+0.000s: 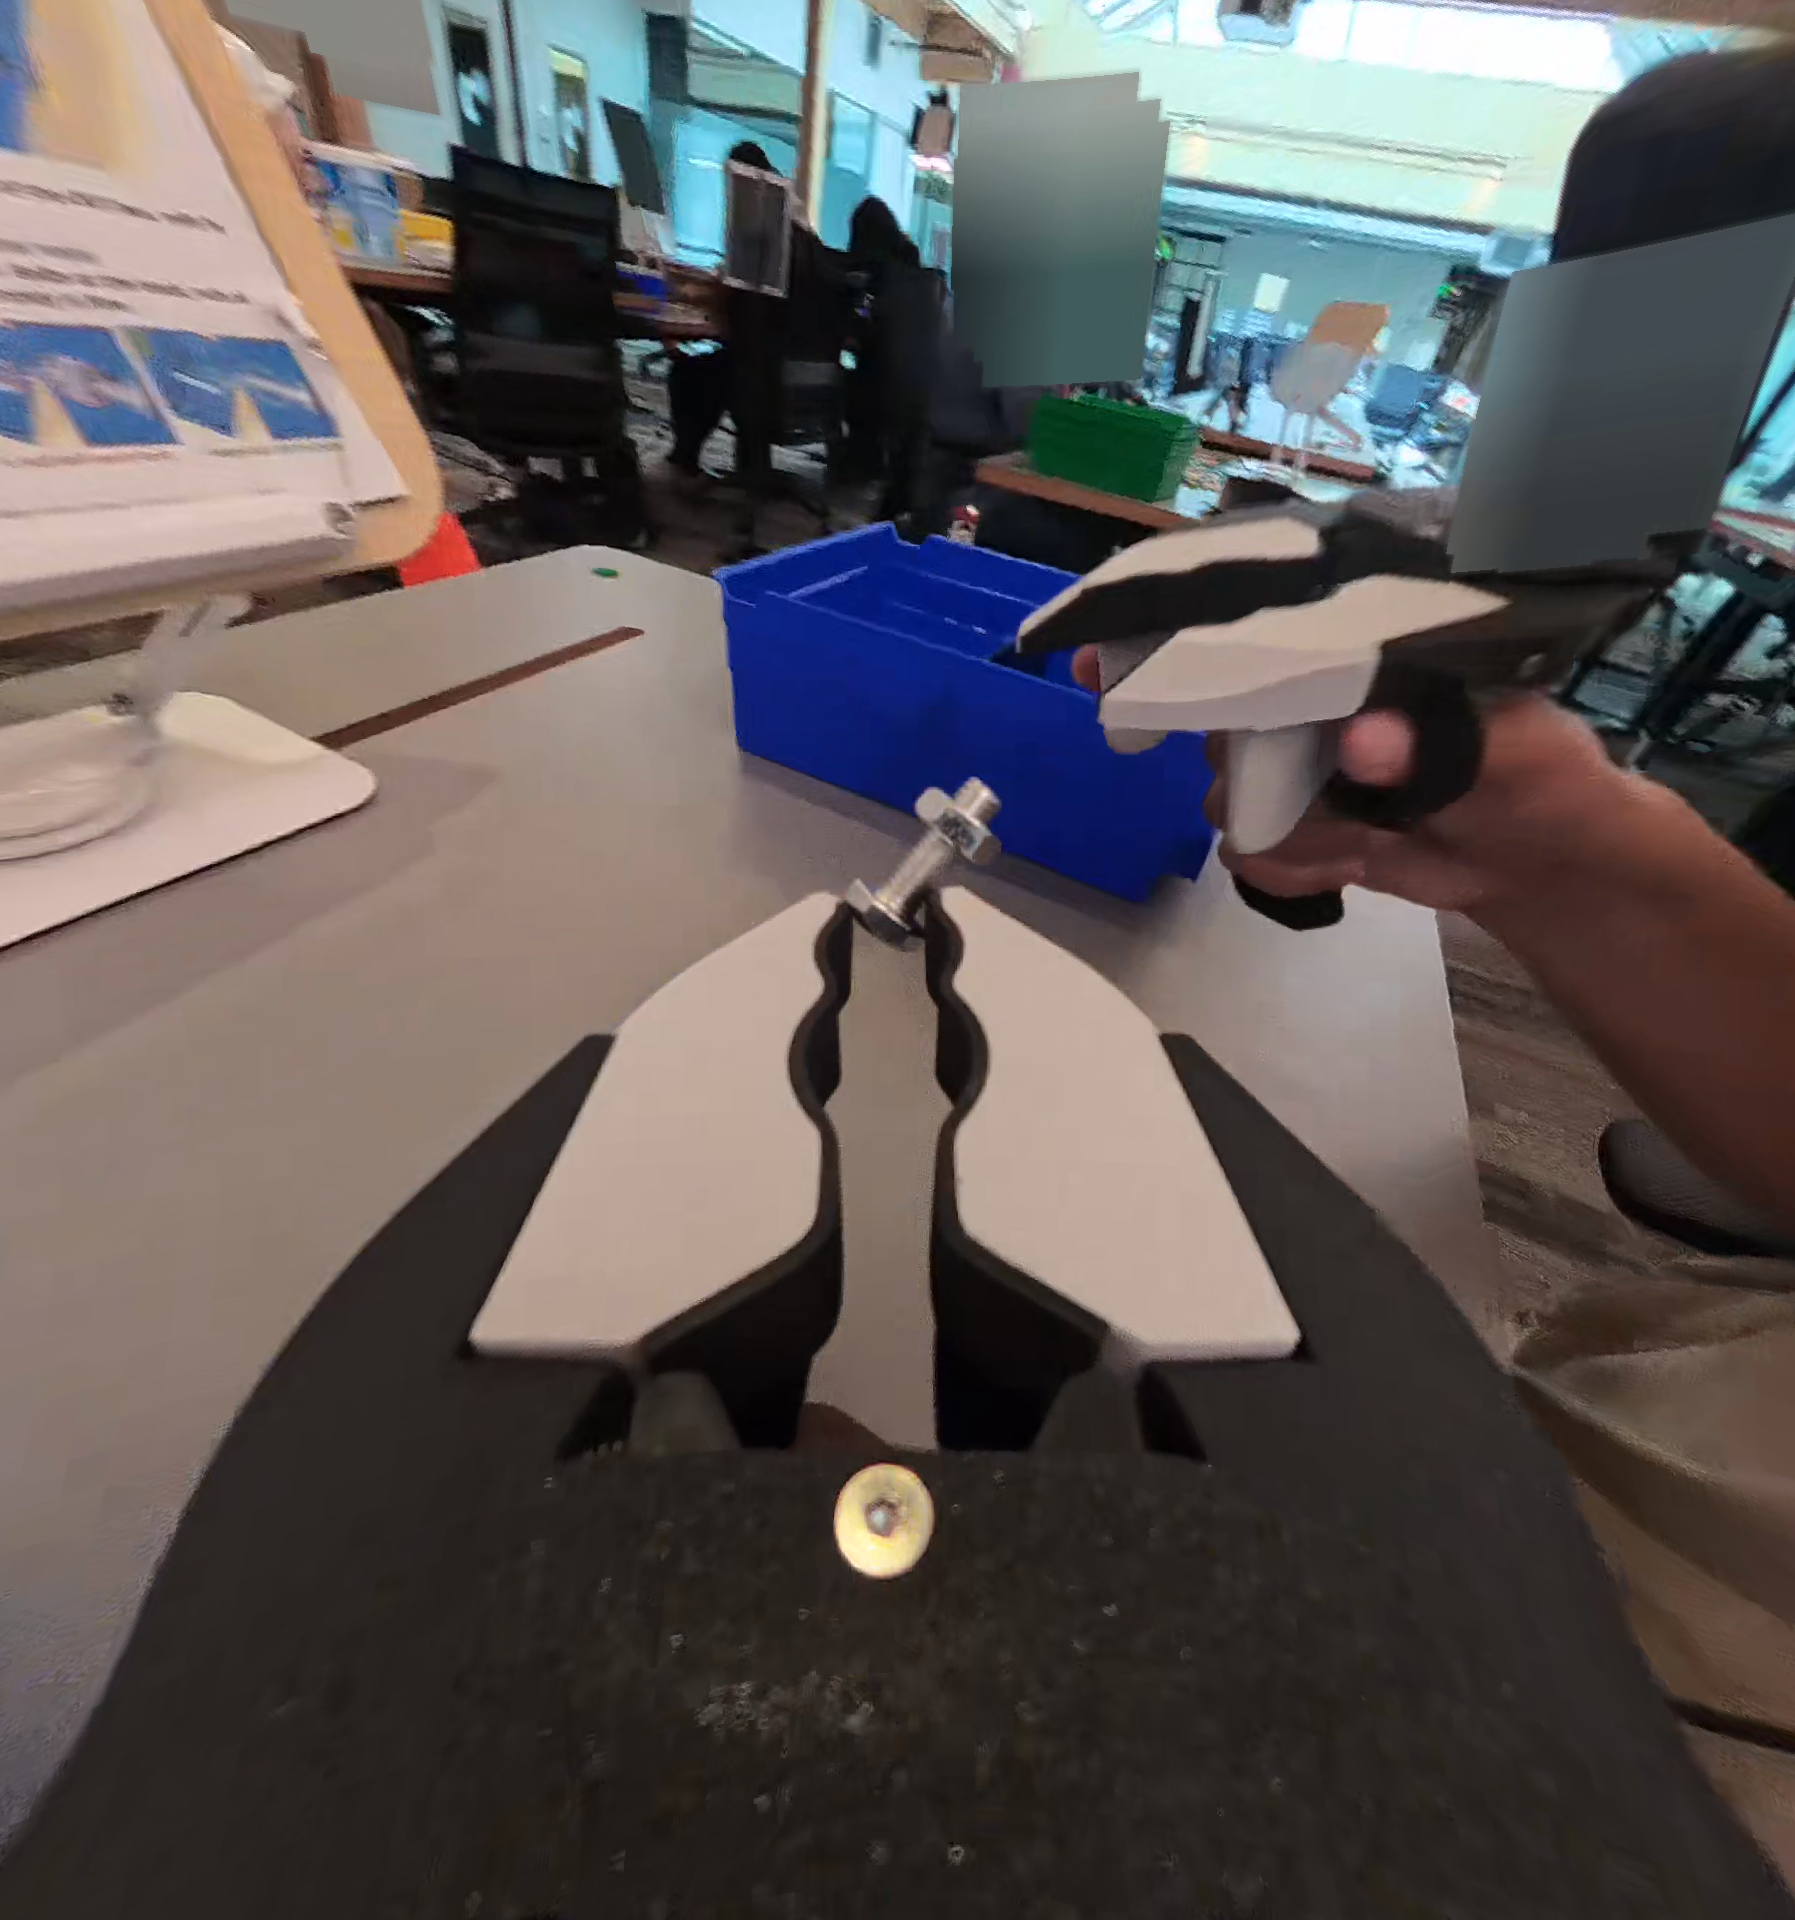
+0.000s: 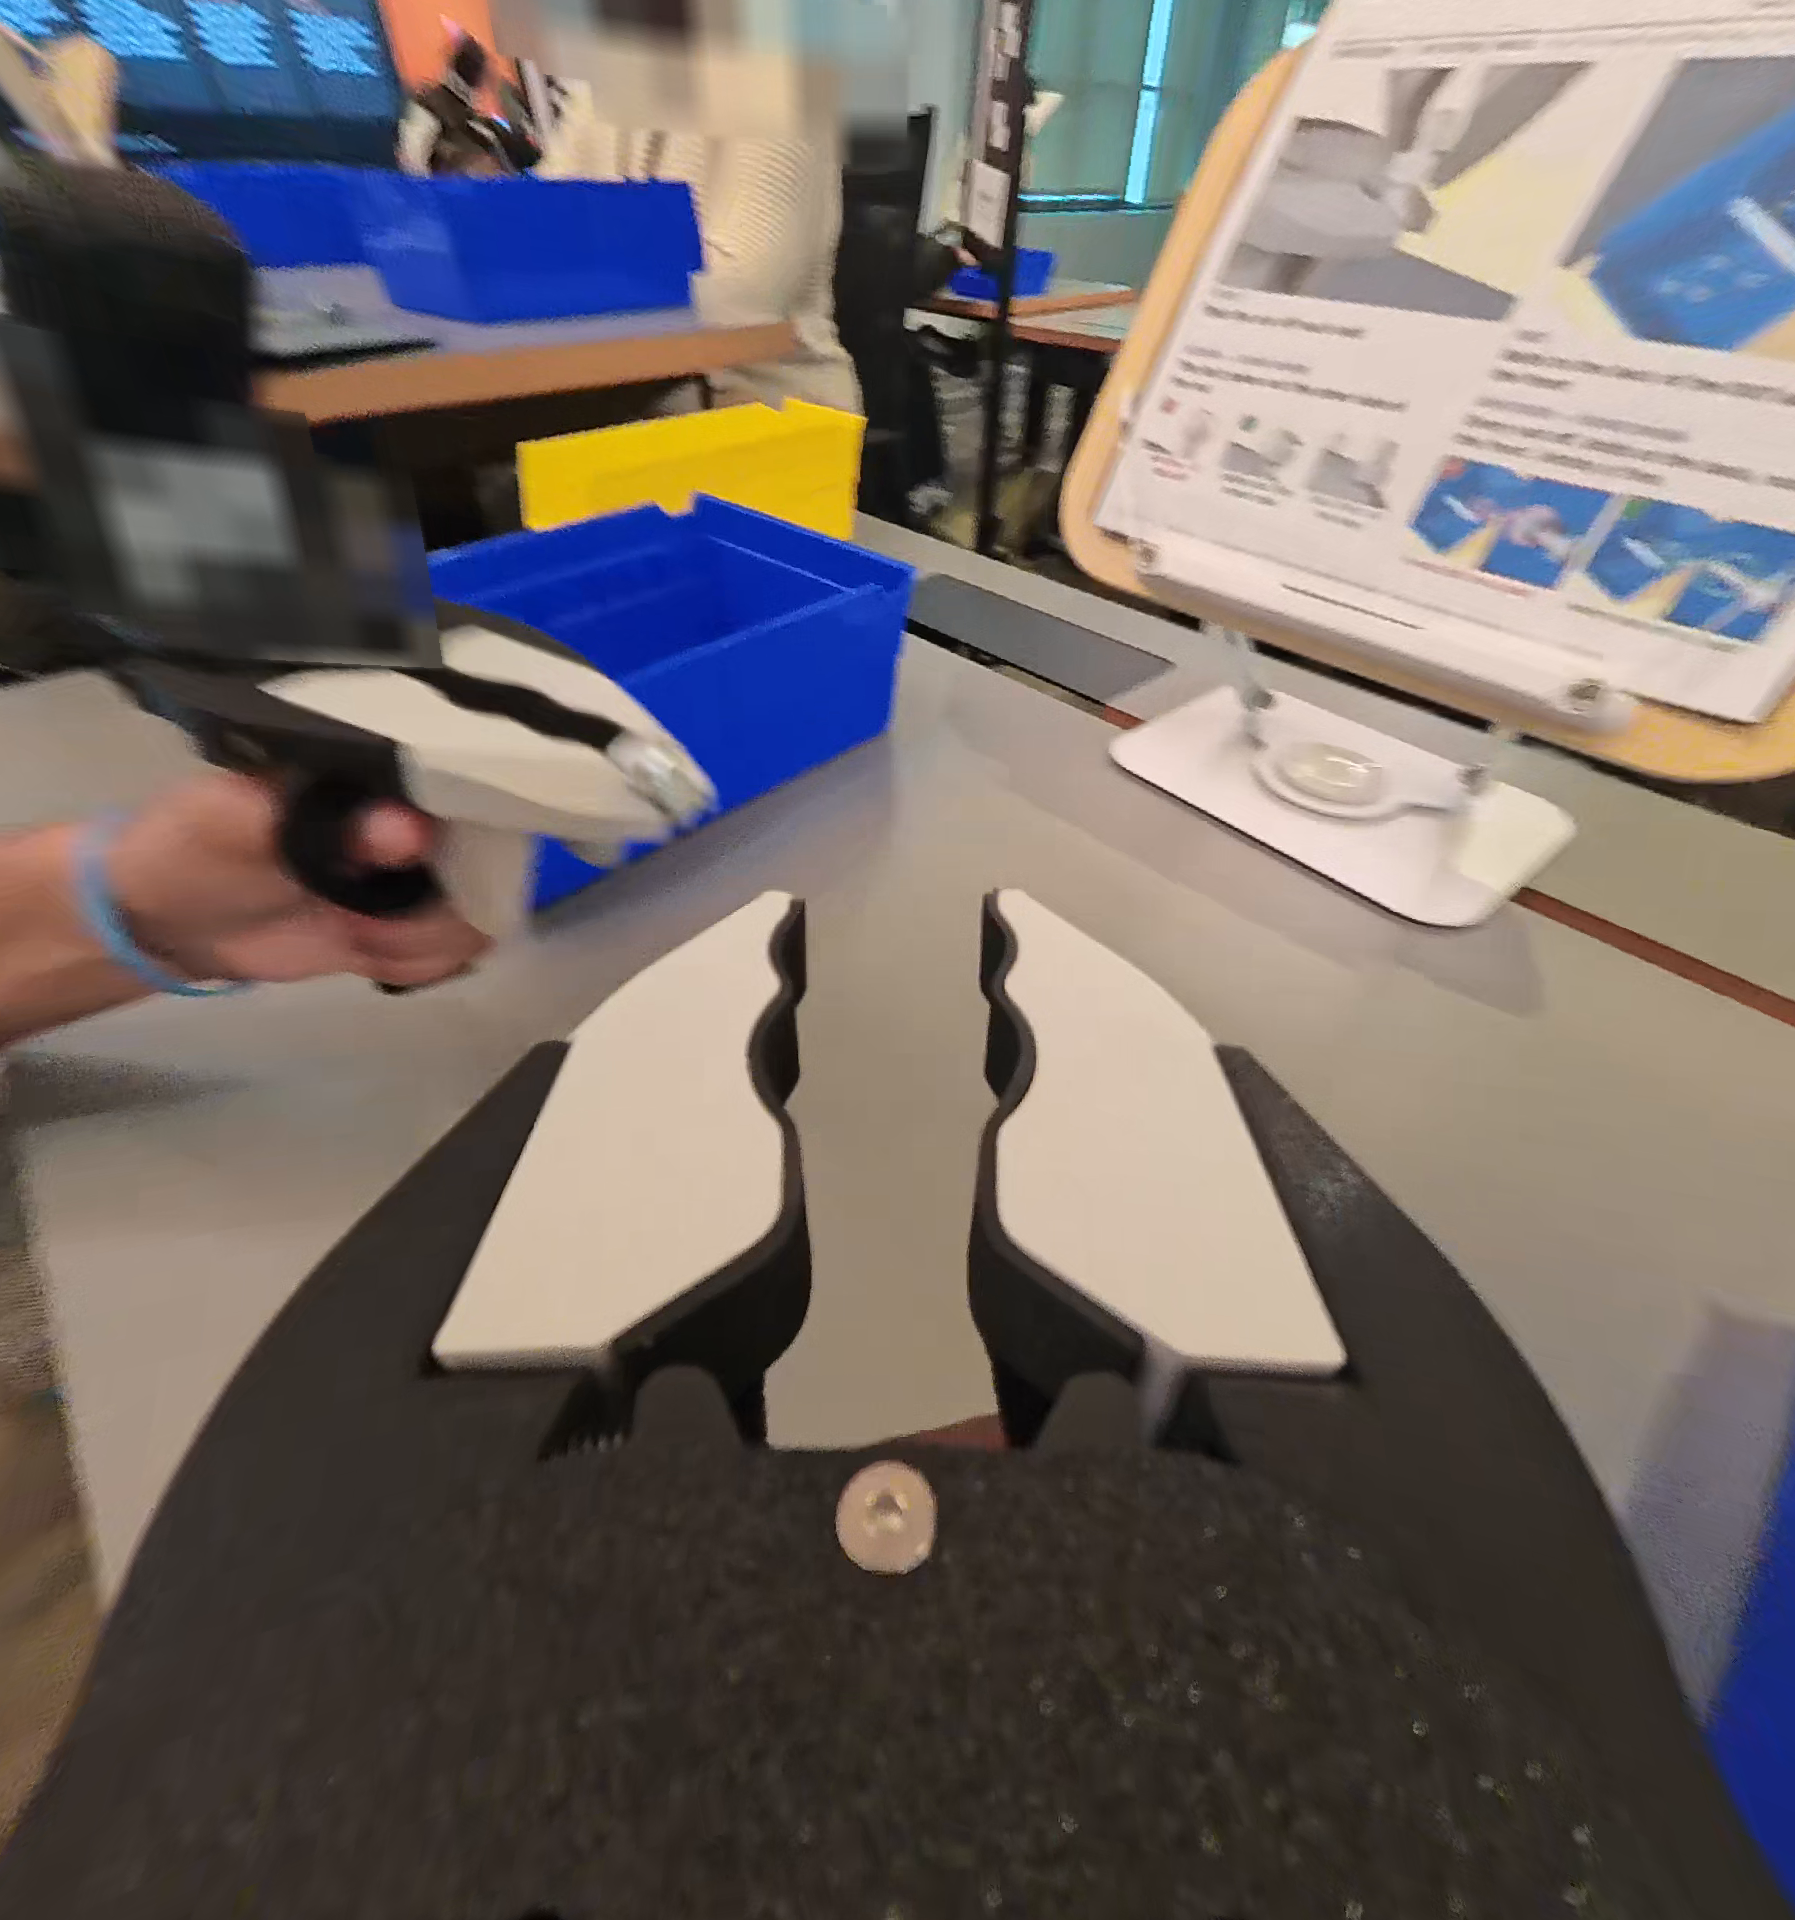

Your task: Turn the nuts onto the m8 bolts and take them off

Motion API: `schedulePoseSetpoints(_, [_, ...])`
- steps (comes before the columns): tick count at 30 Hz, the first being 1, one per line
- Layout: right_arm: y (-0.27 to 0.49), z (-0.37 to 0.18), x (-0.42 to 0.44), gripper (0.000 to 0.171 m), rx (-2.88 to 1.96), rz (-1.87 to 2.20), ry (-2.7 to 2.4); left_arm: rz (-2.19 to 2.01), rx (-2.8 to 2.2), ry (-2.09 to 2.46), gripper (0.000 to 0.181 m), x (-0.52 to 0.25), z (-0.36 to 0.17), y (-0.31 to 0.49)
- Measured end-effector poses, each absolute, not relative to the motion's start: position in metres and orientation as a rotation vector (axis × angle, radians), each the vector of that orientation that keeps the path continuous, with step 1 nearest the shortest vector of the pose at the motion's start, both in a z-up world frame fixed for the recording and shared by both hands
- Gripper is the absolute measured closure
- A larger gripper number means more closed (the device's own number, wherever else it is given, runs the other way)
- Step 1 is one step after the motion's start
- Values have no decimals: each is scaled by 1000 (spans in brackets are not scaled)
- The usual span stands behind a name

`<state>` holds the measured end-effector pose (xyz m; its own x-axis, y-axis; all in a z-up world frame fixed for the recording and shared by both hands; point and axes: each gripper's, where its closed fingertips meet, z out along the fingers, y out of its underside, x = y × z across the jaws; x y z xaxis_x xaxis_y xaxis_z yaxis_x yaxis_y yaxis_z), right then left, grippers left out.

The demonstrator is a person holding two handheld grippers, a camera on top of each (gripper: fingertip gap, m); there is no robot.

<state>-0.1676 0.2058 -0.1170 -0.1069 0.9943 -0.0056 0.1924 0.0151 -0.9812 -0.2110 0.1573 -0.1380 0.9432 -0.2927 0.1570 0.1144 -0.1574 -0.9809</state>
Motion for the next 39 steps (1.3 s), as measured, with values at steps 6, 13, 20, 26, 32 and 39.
schedulePoseSetpoints(6, [199, -140, -188, 139, -1434, 1234, -1458, -410, -1733, 195, 168, -209, -165, 192])
schedulePoseSetpoints(13, [194, -159, -200, 141, -1503, 1262, -1486, -195, -1768, 326, 168, -205, -174, 192])
schedulePoseSetpoints(20, [194, -172, -200, 143, -1520, 1178, -1548, -170, -1758, 326, 168, -207, -172, 189])
schedulePoseSetpoints(26, [194, -167, -193, 142, -1495, 1133, -1559, -146, -1755, 336, 168, -213, -171, 188])
schedulePoseSetpoints(32, [192, -157, -202, 141, -1474, 1106, -1556, -80, -1768, 394, 168, -203, -177, 187])
schedulePoseSetpoints(39, [197, -185, -190, 141, -1537, 1046, -1587, -81, -1727, 366, 168, -210, -165, 184])
